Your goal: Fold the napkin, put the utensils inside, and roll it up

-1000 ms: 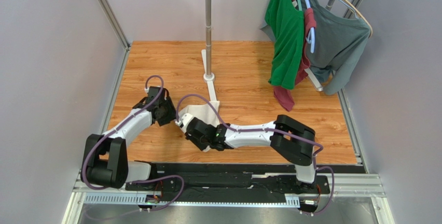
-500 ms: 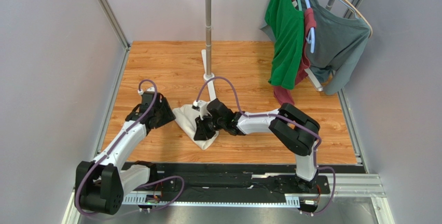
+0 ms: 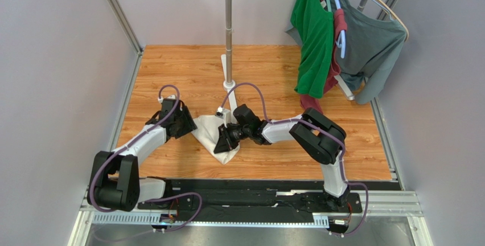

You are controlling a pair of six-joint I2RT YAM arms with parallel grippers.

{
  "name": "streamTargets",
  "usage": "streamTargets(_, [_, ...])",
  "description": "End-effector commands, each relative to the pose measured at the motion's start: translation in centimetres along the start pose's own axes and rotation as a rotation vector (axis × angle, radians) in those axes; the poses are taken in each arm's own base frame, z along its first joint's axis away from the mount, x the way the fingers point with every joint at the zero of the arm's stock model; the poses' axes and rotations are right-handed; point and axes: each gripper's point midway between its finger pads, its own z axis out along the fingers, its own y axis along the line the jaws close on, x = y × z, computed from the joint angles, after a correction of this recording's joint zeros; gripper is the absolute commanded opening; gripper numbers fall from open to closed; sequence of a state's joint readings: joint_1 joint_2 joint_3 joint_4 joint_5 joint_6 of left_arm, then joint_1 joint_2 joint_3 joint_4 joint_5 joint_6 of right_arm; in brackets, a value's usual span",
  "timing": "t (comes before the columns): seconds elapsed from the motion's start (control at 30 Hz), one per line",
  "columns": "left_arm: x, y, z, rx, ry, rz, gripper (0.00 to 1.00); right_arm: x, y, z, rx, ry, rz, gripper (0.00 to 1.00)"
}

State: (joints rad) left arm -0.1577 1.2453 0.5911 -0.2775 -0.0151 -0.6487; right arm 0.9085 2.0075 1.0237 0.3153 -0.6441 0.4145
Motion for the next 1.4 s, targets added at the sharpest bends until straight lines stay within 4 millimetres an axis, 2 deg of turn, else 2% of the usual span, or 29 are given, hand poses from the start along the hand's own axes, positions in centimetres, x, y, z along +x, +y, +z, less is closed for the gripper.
streamTargets(0.0, [-1.0,-1.1,0.9,0.033,-0.027,-0.004,0.6,9.7,-5.1,-0.6,0.174,0.25,0.178,0.01])
streamTargets(0.27, [-1.0,-1.1,1.4,0.032,-0.027,-0.018,0.58,9.9,-5.3,-0.6,0.179,0.258,0.183,0.01])
streamTargets(0.33, [-0.3,-0.3,1.7,-0.015,0.007,-0.019,0.54,9.9,-5.4,-0.6,0.183,0.261,0.185,0.01])
streamTargets(0.37, [-0.5,-0.2,1.6,-0.026,0.011,-0.011,0.53,9.8,-5.4,-0.6,0.183,0.259,0.179,0.01])
streamTargets(0.47, [-0.1,0.3,1.8,-0.059,0.039,0.001,0.49,9.6,-5.4,-0.7,0.191,0.26,0.172,0.04])
streamTargets(0.57, [0.0,0.6,1.8,-0.074,0.051,0.013,0.42,9.0,-5.1,-1.1,0.202,0.26,0.16,0.12])
streamTargets(0.6, [0.0,0.6,1.8,-0.077,0.056,0.014,0.39,8.8,-5.0,-1.2,0.203,0.258,0.153,0.18])
streamTargets(0.67, [0.0,0.6,1.8,-0.082,0.063,0.018,0.35,7.8,-4.5,-1.5,0.206,0.245,0.136,0.25])
streamTargets(0.7, [0.1,0.7,1.8,-0.084,0.066,0.021,0.34,7.7,-4.3,-1.8,0.21,0.254,0.132,0.32])
streamTargets(0.83, [0.1,0.7,1.8,-0.087,0.069,0.032,0.32,5.3,-2.6,-2.9,0.221,0.235,0.089,0.46])
streamTargets(0.87, [0.1,0.8,1.9,-0.09,0.068,0.037,0.32,4.0,-1.8,-3.3,0.217,0.212,0.064,0.48])
streamTargets(0.9, [0.0,1.0,1.9,-0.097,0.066,0.04,0.32,2.8,-1.3,-3.5,0.217,0.194,0.045,0.55])
streamTargets(0.93, [0.1,1.0,1.9,-0.099,0.066,0.043,0.32,2.4,-1.2,-3.9,0.239,0.198,0.03,0.58])
streamTargets(1.0, [0.0,1.1,1.9,-0.099,0.064,0.05,0.32,0.1,0.2,-4.5,0.242,0.159,-0.017,0.6])
streamTargets(1.07, [0.0,1.1,1.9,-0.097,0.064,0.051,0.32,-0.8,0.5,-5.1,0.278,0.154,-0.053,0.61])
streamTargets(1.1, [0.0,1.0,1.9,-0.095,0.062,0.052,0.32,-2.3,1.4,-5.4,0.281,0.125,-0.083,0.61])
streamTargets(1.17, [0.0,1.0,1.9,-0.096,0.063,0.056,0.32,-2.9,1.9,-5.5,0.331,0.119,-0.138,0.62])
streamTargets(1.23, [-0.1,0.9,1.9,-0.092,0.06,0.057,0.32,-4.5,2.5,-5.9,0.394,0.084,-0.195,0.62])
streamTargets(1.27, [-0.1,1.0,1.9,-0.094,0.06,0.057,0.32,-4.4,3.3,-5.5,0.399,0.087,-0.235,0.62])
streamTargets(1.33, [-0.1,1.0,2.0,-0.093,0.058,0.057,0.32,-5.1,3.6,-5.3,0.454,0.062,-0.284,0.62])
streamTargets(1.37, [0.0,1.0,1.9,-0.094,0.061,0.058,0.32,-4.7,4.2,-4.7,0.461,0.069,-0.31,0.62])
